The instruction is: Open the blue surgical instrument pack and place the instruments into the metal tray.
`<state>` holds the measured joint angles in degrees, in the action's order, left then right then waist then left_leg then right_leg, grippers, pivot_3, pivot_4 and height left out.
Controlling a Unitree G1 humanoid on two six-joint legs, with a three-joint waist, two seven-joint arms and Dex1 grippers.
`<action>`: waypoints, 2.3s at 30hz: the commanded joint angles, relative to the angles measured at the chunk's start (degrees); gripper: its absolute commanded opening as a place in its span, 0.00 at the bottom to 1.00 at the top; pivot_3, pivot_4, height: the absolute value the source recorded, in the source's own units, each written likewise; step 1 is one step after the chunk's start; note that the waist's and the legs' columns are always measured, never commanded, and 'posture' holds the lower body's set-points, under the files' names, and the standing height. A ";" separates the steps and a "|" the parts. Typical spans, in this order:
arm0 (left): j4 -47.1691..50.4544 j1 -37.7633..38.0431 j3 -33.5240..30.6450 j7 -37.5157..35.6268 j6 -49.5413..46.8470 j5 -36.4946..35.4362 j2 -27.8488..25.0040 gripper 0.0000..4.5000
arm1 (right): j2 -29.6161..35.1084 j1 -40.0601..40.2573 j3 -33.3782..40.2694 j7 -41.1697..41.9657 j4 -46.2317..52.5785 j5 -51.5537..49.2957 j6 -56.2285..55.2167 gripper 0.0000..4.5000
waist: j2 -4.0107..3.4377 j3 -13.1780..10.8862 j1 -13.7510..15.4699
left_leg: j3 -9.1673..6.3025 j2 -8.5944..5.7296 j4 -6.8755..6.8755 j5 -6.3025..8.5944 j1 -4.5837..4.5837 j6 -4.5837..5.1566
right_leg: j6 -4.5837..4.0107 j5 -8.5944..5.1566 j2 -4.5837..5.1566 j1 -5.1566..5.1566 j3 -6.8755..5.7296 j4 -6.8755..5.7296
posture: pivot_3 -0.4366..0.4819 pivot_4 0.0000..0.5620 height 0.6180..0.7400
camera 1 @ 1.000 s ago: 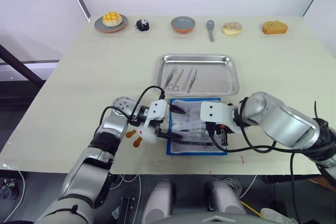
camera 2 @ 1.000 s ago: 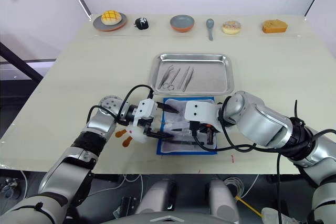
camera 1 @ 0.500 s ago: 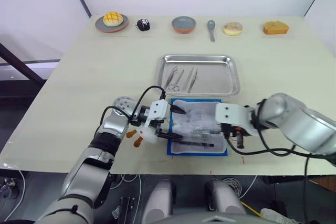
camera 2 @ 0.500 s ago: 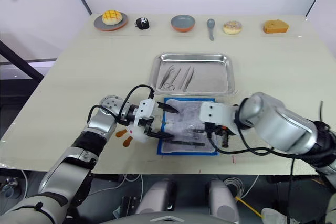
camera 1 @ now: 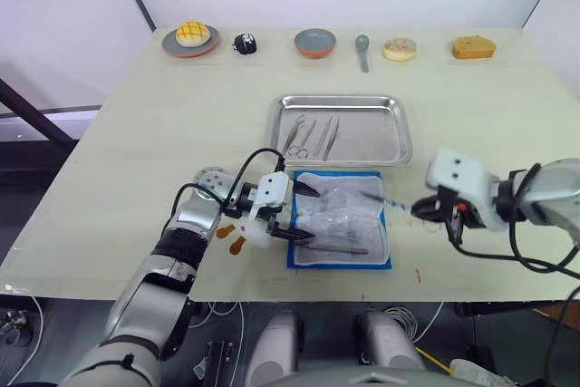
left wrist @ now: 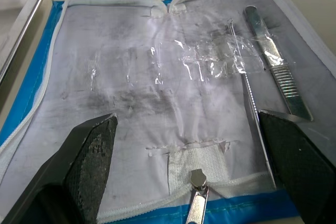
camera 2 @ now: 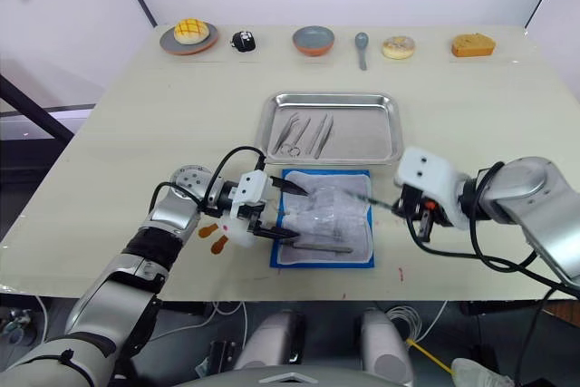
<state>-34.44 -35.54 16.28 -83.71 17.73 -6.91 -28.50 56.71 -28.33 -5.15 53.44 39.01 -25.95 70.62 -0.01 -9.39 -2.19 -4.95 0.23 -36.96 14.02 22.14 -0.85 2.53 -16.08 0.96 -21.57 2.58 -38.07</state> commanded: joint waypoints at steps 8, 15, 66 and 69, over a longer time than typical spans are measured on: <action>-1.36 2.85 1.31 1.61 -2.53 3.00 -0.42 1.00 | -26.27 -14.36 0.60 -26.48 -12.14 6.44 11.79 0.01 | -0.12 0.04 -0.06 | -0.04 -0.03 0.14 -0.01 -0.05 0.01 | -0.07 0.02 -0.01 -0.04 0.09 -0.03 | 0.48 0.27 1.00; -0.06 3.57 1.07 2.08 -3.33 3.10 -0.68 1.00 | -43.40 -21.84 6.36 -38.10 -27.33 10.82 12.62 0.01 | -0.17 0.07 -0.10 | -0.05 -0.09 0.28 -0.01 -0.06 0.01 | -0.29 0.15 -0.01 -0.10 0.14 -0.06 | 0.48 0.27 1.00; 6.60 6.32 0.47 3.32 -8.05 1.71 -1.60 1.00 | -38.56 -2.03 2.94 -17.25 -15.45 0.01 -20.86 0.69 | -0.20 0.07 -0.50 | 0.02 -0.10 0.54 0.00 -0.11 0.03 | -0.27 0.13 -0.04 -0.13 0.32 0.05 | 0.48 0.27 1.00; 6.91 6.33 0.32 2.69 -8.27 1.18 -1.79 1.00 | -32.81 4.72 4.05 -12.74 -8.09 -3.22 -21.43 0.69 | -0.16 0.07 -0.30 | 0.01 -0.07 0.53 0.00 -0.10 0.03 | -0.07 0.01 -0.07 -0.09 0.23 0.07 | 0.48 0.27 1.00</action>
<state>-25.88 -31.08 15.09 -80.08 10.57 -7.02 -29.67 22.01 -25.09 -3.19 38.10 25.98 -26.78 50.46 -0.18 -9.31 -2.50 -4.92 0.15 -36.43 14.02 22.05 -0.82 2.45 -16.07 0.90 -21.65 2.79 -38.00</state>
